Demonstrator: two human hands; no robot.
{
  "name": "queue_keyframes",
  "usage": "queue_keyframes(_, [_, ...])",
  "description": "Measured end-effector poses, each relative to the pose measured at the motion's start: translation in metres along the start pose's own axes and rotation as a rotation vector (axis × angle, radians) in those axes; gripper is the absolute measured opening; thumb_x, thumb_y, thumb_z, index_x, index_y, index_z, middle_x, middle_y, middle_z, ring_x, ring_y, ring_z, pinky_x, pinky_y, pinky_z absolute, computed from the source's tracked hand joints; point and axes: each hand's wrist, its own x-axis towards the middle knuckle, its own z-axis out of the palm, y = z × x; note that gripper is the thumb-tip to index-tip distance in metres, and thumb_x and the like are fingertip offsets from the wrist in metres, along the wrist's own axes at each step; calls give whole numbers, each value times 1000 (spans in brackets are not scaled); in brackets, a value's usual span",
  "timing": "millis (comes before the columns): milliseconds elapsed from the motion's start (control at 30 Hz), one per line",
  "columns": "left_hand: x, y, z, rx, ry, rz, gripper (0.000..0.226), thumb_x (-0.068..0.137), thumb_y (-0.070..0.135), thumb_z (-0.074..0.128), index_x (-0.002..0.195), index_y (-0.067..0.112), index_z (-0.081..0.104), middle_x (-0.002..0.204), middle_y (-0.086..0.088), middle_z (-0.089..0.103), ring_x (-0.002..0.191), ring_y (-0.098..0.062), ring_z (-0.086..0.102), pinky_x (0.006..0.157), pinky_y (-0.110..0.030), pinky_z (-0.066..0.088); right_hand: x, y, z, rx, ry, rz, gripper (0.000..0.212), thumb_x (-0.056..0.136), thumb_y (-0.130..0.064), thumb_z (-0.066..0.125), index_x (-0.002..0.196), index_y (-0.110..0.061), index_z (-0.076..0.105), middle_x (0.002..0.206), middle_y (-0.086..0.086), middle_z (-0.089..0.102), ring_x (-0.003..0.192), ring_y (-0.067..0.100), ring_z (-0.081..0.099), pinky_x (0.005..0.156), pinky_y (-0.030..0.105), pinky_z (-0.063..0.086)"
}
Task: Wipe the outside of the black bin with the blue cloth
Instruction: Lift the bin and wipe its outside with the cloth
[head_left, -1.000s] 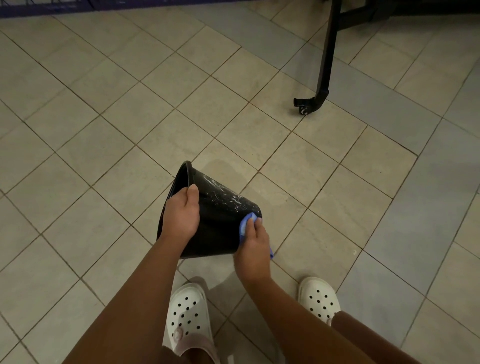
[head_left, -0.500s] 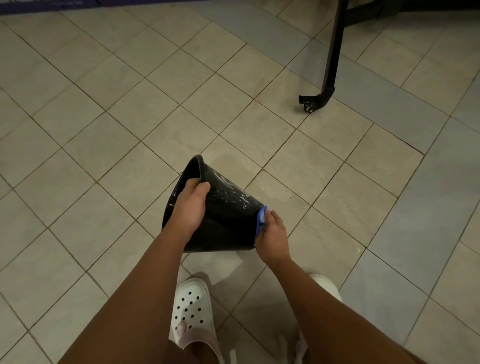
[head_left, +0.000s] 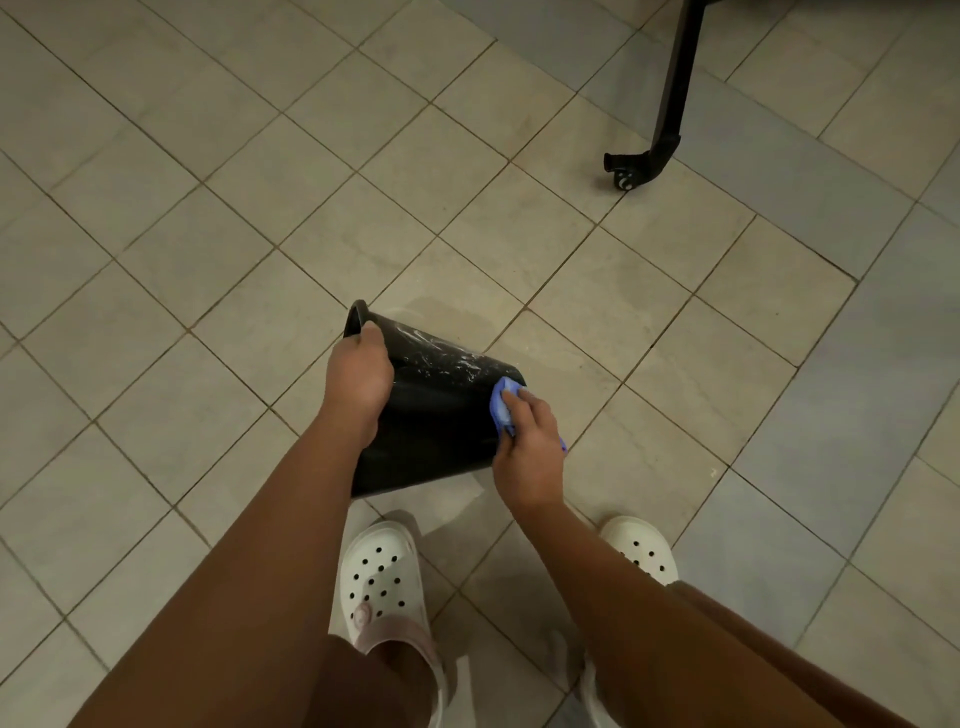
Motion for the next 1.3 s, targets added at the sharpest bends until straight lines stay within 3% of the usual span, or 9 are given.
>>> queue_keyframes(200, [3, -9, -8, 33, -9, 34, 37, 101, 28, 31, 108, 5, 59, 84, -9, 54, 75, -19, 51, 64, -30, 41, 9, -19, 16, -64, 3, -216, 49, 80, 9, 59, 128, -3, 53, 130, 18, 53, 124, 31, 47, 110, 35, 32])
queue_keyframes(367, [0, -11, -9, 46, 2, 51, 31, 101, 26, 32, 101, 7, 57, 77, -6, 50, 66, -15, 46, 59, -27, 37, 17, -7, 6, -82, -66, -33, 59, 84, 9, 53, 139, -10, 41, 145, 11, 38, 133, 24, 33, 105, 15, 17])
queue_keyframes(567, [2, -10, -5, 133, -12, 123, 34, 102, 29, 30, 97, 8, 57, 86, -8, 57, 77, -19, 54, 70, -34, 42, -1, -21, 17, -67, 26, -165, 53, 78, 9, 60, 129, -1, 51, 130, 20, 51, 123, 34, 46, 106, 35, 36])
queue_keyframes(667, [1, -11, -6, 148, -21, 143, 36, 102, 29, 29, 102, 6, 57, 89, -10, 58, 79, -19, 55, 69, -33, 42, 14, -20, 13, -81, -41, -252, 54, 80, 9, 57, 132, -4, 50, 131, 18, 51, 123, 31, 46, 108, 38, 36])
queue_keyframes(767, [0, -13, -7, 150, -17, 166, 39, 103, 28, 30, 103, 2, 58, 86, -11, 55, 73, -17, 51, 64, -30, 41, 27, -8, 3, -101, -139, -113, 60, 82, 8, 53, 139, -10, 42, 142, 11, 40, 131, 25, 34, 113, 28, 24])
queue_keyframes(900, [2, -12, -7, 181, -15, 190, 40, 103, 29, 30, 105, 2, 59, 89, -11, 57, 72, -15, 51, 62, -27, 40, 16, -4, -1, -145, -122, 27, 65, 81, 7, 55, 142, -9, 36, 145, 12, 35, 133, 26, 30, 111, 27, 24])
queue_keyframes(1067, [2, -13, -7, 183, -27, 194, 37, 103, 29, 29, 103, 5, 58, 92, -10, 60, 77, -16, 55, 63, -28, 42, -1, -27, 18, -107, -13, -113, 62, 76, 9, 59, 135, -2, 44, 134, 19, 46, 124, 32, 42, 107, 36, 34])
queue_keyframes(1167, [0, -15, -11, 168, -33, 197, 35, 103, 28, 30, 100, 6, 57, 83, -5, 56, 73, -13, 52, 59, -25, 37, 19, -21, 9, -123, -113, -140, 62, 79, 9, 55, 138, -7, 43, 139, 15, 43, 129, 29, 38, 109, 28, 26])
queue_keyframes(1300, [0, -16, -12, 172, -57, 214, 36, 103, 29, 31, 98, 5, 57, 84, -6, 55, 72, -14, 51, 60, -27, 37, 36, 0, -7, -156, -242, 81, 67, 80, 7, 54, 142, -13, 36, 143, 9, 36, 130, 25, 32, 108, 26, 27])
